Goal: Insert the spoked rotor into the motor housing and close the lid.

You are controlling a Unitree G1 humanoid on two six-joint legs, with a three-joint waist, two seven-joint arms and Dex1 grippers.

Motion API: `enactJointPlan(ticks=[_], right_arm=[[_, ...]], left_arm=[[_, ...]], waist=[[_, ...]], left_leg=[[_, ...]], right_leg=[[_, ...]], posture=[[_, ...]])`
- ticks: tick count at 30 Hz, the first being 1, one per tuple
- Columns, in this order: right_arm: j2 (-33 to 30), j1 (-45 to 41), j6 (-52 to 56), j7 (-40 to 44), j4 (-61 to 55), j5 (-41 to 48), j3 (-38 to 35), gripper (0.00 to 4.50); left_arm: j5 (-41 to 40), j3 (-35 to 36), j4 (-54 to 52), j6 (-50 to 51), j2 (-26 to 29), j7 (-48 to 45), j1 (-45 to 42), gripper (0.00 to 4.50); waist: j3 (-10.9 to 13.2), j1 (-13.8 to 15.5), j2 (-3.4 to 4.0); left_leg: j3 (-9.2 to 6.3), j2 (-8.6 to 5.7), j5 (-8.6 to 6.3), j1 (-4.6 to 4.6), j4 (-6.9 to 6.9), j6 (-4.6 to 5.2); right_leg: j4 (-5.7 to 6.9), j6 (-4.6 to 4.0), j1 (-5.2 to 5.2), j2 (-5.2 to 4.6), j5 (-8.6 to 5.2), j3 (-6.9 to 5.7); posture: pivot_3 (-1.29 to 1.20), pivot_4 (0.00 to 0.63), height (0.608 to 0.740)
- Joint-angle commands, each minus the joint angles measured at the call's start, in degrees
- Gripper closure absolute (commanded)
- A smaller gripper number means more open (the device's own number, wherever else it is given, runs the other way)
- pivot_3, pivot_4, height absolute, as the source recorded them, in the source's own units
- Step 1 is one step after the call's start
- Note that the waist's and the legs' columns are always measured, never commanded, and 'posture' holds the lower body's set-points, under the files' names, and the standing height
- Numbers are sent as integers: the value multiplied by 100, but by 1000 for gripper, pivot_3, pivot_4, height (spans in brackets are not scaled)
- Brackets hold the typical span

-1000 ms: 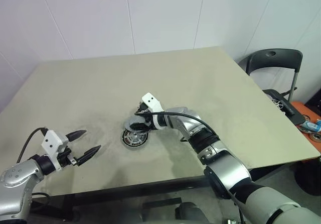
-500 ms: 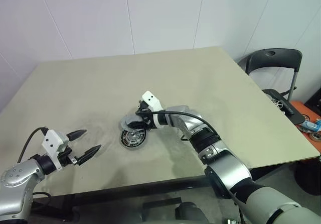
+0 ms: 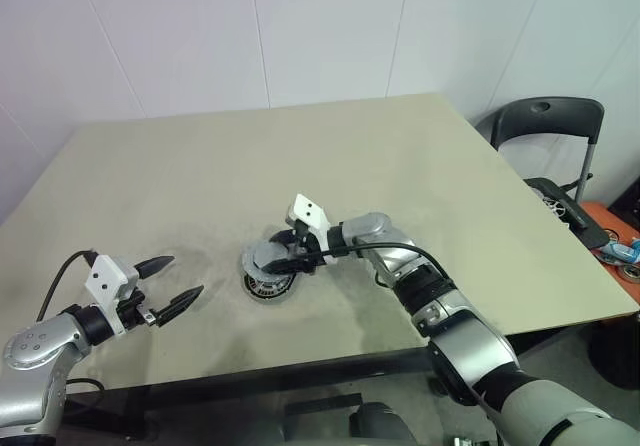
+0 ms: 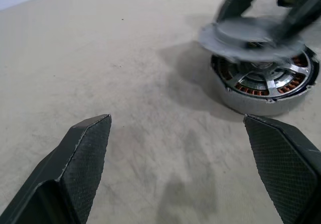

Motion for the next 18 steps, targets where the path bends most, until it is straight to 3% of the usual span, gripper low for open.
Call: enactJointPlan(ticks=[1,8,18], right_arm=[[-38,-190,-260,331,-143,16,-25,1339],[-150,-271,-346,731,-33,-172,141,1339],[-53,-325,-202,628,134,-285,86,1339]], left_arm=[[-44,78,-206,-49,33,31,-72,0],[-33,62,-205,-63,19,34,-81,0],[-40,57,-236,-42,-2,33,-61,0]], waist=[[0,4,-1],[0,12,-1],[-1,13,-1]], left_leg=[[0,0,0,0,0,0],[-1,0,0,1,2,0],[-1,-1,0,1,2,0]], right_leg=[[0,0,0,0,0,0],[0,0,2,-1,0,0],[0,0,3,-1,0,0]], posture=[[0,0,740],[0,0,740],[0,0,740]])
